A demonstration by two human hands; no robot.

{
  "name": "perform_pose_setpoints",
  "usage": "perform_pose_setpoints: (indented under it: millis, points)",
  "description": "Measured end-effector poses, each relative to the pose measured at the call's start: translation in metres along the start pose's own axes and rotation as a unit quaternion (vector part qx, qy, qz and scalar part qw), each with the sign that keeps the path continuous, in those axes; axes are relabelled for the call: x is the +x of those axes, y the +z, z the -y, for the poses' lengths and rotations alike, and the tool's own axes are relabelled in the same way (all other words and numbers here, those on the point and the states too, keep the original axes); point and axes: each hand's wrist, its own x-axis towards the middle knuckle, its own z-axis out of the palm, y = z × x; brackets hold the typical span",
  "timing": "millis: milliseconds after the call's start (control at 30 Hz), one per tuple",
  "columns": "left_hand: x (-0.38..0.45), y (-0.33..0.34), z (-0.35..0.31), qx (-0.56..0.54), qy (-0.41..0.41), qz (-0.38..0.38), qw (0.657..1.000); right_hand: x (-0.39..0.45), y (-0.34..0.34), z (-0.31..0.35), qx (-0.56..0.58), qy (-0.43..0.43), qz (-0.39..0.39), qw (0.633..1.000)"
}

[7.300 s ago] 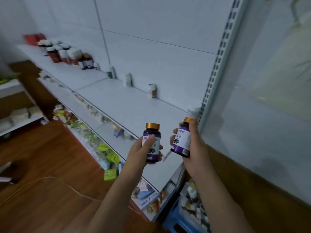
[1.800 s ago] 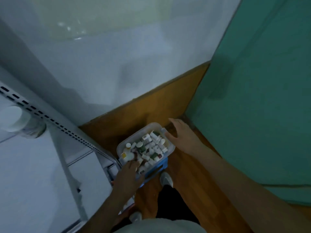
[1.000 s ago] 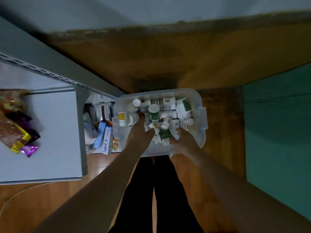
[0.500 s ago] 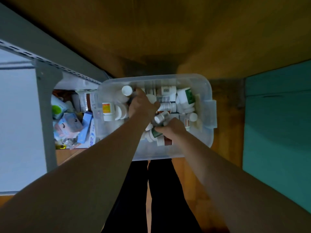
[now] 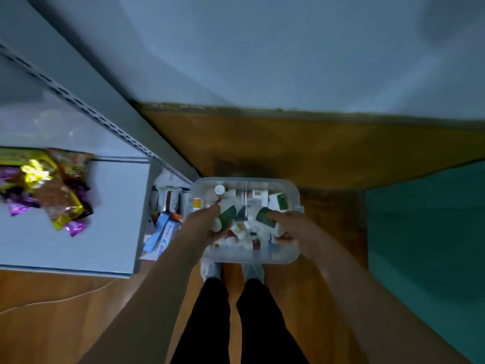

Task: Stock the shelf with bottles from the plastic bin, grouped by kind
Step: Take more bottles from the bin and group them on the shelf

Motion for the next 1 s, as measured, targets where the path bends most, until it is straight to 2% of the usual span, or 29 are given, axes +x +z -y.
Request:
perform_pose_setpoints:
  millis: [67,167,300,400,500,667,800,1000]
  points:
    - [-0.037,-0.019,-0.006,-0.122,-0.018,0.090,0.988,-0.041,0.002,0.016,0.045,-0.005,0.048,0.998]
    - [-0.090,-0.040,-0.011,-0.235,-0.011,0.238,0.942,-0.099,0.003,0.033,0.094,-0.057,0.128,0.986]
    - [-0.167,-0.065,-0.026,-0.262,0.090,0.359,0.891,-0.177,0.013,0.058,0.150,-0.134,0.199,0.959]
    - [-0.214,-0.094,-0.047,-0.258,0.162,0.408,0.860,-0.231,0.032,0.072,0.134,-0.208,0.222,0.943]
    - [-0.252,-0.134,-0.064,-0.250,0.225,0.408,0.849,-0.279,0.065,0.081,0.136,-0.275,0.235,0.922]
    - [-0.307,-0.225,-0.071,-0.205,0.311,0.392,0.841,-0.357,0.157,0.080,0.143,-0.340,0.316,0.874]
    - [-0.332,-0.302,-0.066,-0.193,0.318,0.339,0.864,-0.399,0.240,0.060,0.084,-0.393,0.342,0.850]
    - [-0.348,-0.399,-0.051,-0.269,0.360,0.275,0.850,-0.433,0.342,0.033,0.062,-0.434,0.335,0.834]
